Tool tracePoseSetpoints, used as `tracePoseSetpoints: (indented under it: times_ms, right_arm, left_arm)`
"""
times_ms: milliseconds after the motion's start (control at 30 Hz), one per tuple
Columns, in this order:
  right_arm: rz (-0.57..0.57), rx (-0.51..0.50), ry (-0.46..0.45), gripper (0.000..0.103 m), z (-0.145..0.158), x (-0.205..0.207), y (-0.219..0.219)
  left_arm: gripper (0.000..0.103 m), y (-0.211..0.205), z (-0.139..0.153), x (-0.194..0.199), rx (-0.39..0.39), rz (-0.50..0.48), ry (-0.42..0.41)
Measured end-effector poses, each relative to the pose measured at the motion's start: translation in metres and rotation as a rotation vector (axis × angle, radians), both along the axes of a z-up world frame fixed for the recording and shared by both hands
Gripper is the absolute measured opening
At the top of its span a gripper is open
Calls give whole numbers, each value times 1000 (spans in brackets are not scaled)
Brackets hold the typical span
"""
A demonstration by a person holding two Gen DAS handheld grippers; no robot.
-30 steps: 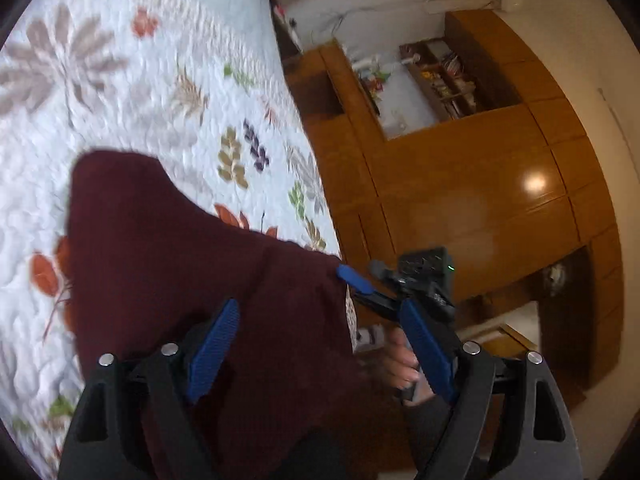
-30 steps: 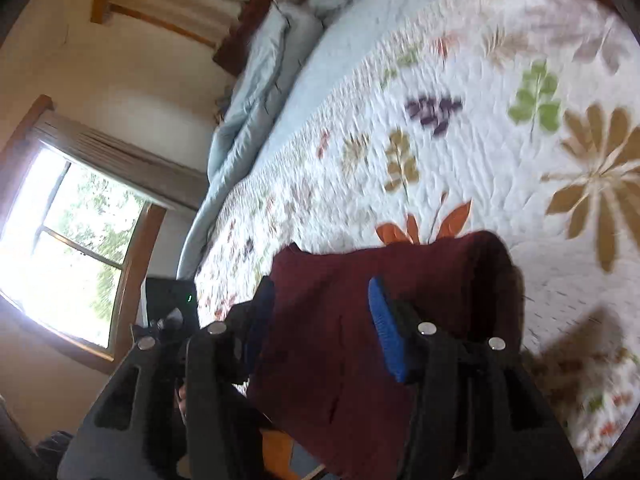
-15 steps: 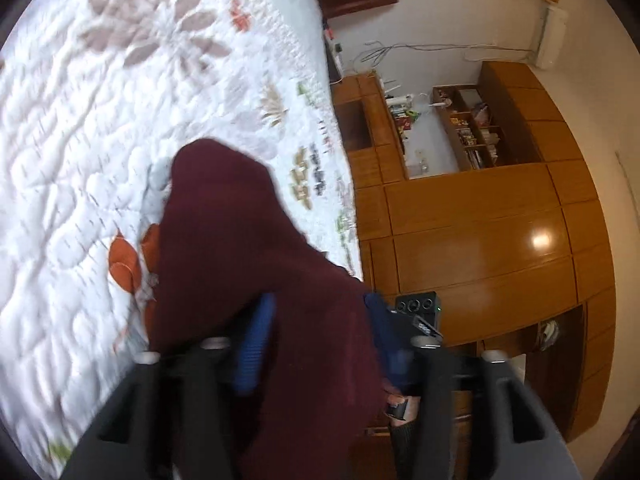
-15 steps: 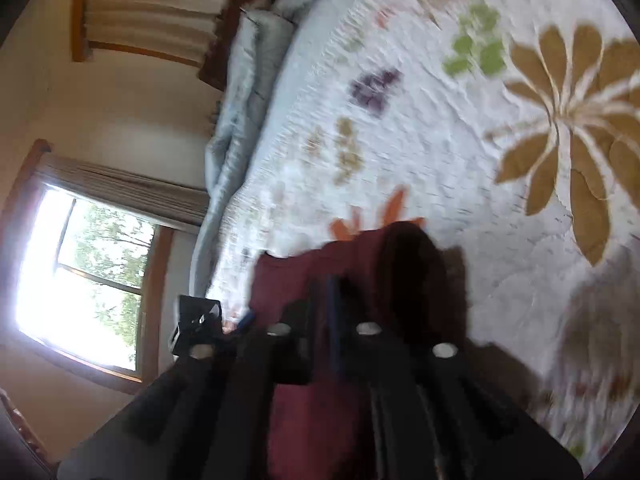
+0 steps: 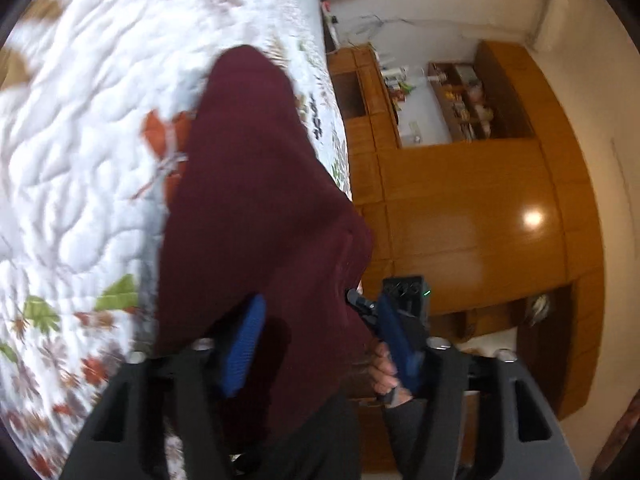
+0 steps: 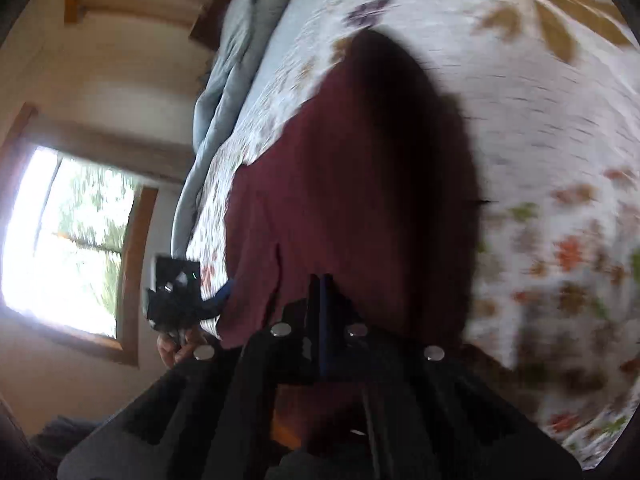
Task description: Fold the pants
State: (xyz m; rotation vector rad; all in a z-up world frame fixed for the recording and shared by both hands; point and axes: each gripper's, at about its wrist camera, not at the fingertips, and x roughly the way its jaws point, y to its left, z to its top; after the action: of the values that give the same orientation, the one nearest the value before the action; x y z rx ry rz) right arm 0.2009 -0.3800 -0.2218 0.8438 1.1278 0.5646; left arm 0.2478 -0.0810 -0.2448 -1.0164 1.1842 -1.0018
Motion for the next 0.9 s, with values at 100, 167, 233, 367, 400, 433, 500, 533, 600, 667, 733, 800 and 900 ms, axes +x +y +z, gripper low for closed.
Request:
tracePoseSetpoints:
  times_ms: [100,167,233,367,400,433,500,533,600,667,733,800,900]
  right_arm:
    - [-8,22,9,0,-4,-6,-7]
    - [-7,-7,8,0,2,-8,-5]
    - [-12,-23,11,0,6,-10,-6]
    - [-70,-71,30,2,14,-23,-26]
    - [-88,-77,35,8,20,-29,-33]
    - [-91,-90,38,20,25,-31,-34]
    - [-100,-147,49,95,36,-35,-36]
    - [-108,-169,43,95,41,-36,-36]
    - [-94,-174,55,95,45,-34,-38]
    - [-73,-156,101,95,41,-26,-37]
    - [-47,-166,119,95,40,-14,-31]
    - [-15,-170,140,95,36,0,-19]
    - [27,-138,170,95,27,14,-10]
  left_arm:
    - [46,4,-11,0,-43,-2,37]
    - [47,4,-9,-1,-38,-7,34]
    - [52,5,-5,-3,-35,-10,32]
    - [77,18,20,-12,42,8,-31]
    - [80,23,30,-16,94,17,-67]
    - [84,27,38,-17,159,21,-96]
    - [89,33,52,-19,255,30,-142]
    - [91,34,57,-19,293,29,-158]
    - [92,33,63,-16,385,14,-171]
    - [92,30,65,-10,420,-9,-158]
    - [92,27,59,-2,426,-44,-132]
    - [92,18,56,4,428,-73,-120]
    - [92,5,47,14,428,-102,-82]
